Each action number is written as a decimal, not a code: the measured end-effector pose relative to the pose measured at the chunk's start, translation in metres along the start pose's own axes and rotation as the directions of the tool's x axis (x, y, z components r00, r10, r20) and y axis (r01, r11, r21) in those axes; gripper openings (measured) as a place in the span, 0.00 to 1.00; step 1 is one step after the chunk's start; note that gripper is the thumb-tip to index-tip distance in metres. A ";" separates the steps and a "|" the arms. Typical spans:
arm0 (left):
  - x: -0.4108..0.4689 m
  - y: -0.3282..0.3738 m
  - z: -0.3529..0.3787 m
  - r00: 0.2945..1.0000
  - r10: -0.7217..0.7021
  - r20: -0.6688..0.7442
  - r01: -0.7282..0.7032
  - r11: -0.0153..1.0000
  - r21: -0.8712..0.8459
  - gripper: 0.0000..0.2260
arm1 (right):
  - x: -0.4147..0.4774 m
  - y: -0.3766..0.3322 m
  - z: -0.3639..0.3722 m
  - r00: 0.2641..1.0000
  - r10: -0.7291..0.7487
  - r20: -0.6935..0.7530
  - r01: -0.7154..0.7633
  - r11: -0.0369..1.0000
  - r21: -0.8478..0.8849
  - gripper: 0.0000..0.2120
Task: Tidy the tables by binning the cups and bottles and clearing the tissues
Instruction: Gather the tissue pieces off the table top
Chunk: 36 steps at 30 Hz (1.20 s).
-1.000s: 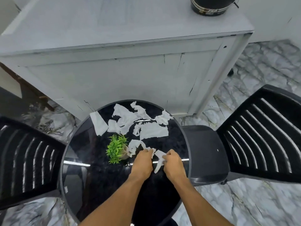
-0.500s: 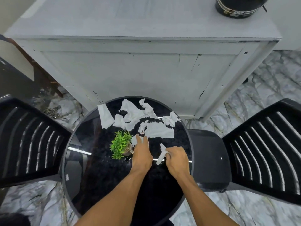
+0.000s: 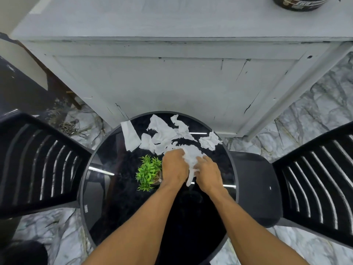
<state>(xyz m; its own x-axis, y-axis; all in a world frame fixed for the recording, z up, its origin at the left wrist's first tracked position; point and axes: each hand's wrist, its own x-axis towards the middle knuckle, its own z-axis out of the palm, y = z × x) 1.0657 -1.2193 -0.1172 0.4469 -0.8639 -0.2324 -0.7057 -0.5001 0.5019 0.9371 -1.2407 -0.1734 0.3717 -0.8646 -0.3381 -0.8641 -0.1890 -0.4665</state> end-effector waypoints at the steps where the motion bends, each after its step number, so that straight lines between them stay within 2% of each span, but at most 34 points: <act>1: 0.011 0.005 -0.008 1.000 0.006 -0.010 -0.006 1.000 -0.009 0.14 | 0.000 -0.002 0.000 1.000 0.019 -0.015 -0.019 1.000 -0.005 0.08; 3: 0.035 0.016 -0.024 1.000 0.014 0.018 -0.013 1.000 -0.024 0.16 | -0.002 -0.006 0.001 0.999 0.038 -0.033 -0.038 0.999 -0.015 0.09; 5: 0.063 0.024 -0.036 0.993 0.069 0.093 -0.073 0.997 0.039 0.13 | -0.005 -0.007 0.003 0.998 0.024 -0.054 -0.026 0.999 -0.037 0.11; 8: 0.102 0.016 -0.048 0.948 0.189 0.255 -0.230 0.963 0.143 0.11 | -0.004 -0.007 0.002 1.000 -0.010 -0.026 0.008 0.997 -0.077 0.23; 9: 0.111 0.009 -0.050 0.919 0.218 0.330 -0.286 0.943 0.173 0.12 | -0.002 -0.006 0.000 1.000 -0.012 -0.006 0.011 0.997 -0.081 0.25; 12: 0.124 -0.019 -0.048 0.795 0.276 0.540 -0.444 0.872 0.208 0.16 | 0.001 -0.007 -0.002 0.999 0.041 0.027 -0.039 0.997 -0.070 0.16; 14: 0.125 -0.037 -0.038 0.723 0.280 0.632 -0.513 0.830 0.219 0.20 | 0.003 -0.010 0.001 0.995 0.098 0.004 -0.098 0.995 -0.002 0.14; 16: 0.123 -0.049 -0.029 0.676 0.274 0.684 -0.561 0.793 0.237 0.20 | 0.005 -0.015 0.003 0.995 0.101 -0.027 -0.100 0.995 0.026 0.13; 19: 0.123 -0.052 -0.026 0.652 0.343 0.676 -0.588 0.792 0.165 0.14 | 0.010 -0.029 0.003 0.980 0.085 -0.181 -0.073 0.995 0.069 0.09; 21: 0.128 -0.048 -0.031 0.689 0.405 0.601 -0.534 0.844 0.043 0.07 | 0.016 -0.036 -0.001 0.947 0.126 -0.294 -0.096 0.989 0.112 0.11; 23: 0.139 -0.042 -0.036 0.756 0.407 0.513 -0.442 0.895 -0.060 0.08 | 0.027 -0.041 -0.008 0.927 0.164 -0.338 -0.129 0.984 0.126 0.18; 26: 0.155 -0.038 -0.041 0.798 0.409 0.443 -0.392 0.910 -0.135 0.10 | 0.044 -0.044 -0.017 0.918 0.217 -0.333 -0.181 0.974 0.134 0.11; 29: 0.162 -0.035 -0.039 0.811 0.424 0.403 -0.406 0.904 -0.133 0.10 | 0.052 -0.040 -0.019 0.901 0.230 -0.369 -0.186 0.971 0.153 0.09; 31: 0.164 -0.032 -0.034 0.814 0.424 0.396 -0.413 0.903 -0.118 0.12 | 0.057 -0.034 -0.019 0.902 0.215 -0.375 -0.197 0.977 0.087 0.08; 34: 0.167 -0.028 -0.022 0.805 0.451 0.385 -0.471 0.881 -0.047 0.12 | 0.062 -0.029 -0.022 0.936 0.233 -0.263 -0.240 0.971 0.006 0.10; 36: 0.168 -0.028 -0.015 0.775 0.481 0.410 -0.546 0.837 0.049 0.11 | 0.062 -0.029 -0.023 0.946 0.260 -0.195 -0.250 0.965 0.077 0.11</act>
<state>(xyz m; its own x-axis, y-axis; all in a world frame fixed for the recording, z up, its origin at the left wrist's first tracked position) 1.1686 -1.3500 -0.1577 -0.2189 -0.9347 -0.2801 -0.8611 0.0501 0.5059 0.9774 -1.2993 -0.1622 0.0604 -0.9576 -0.2816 -0.9005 0.0694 -0.4292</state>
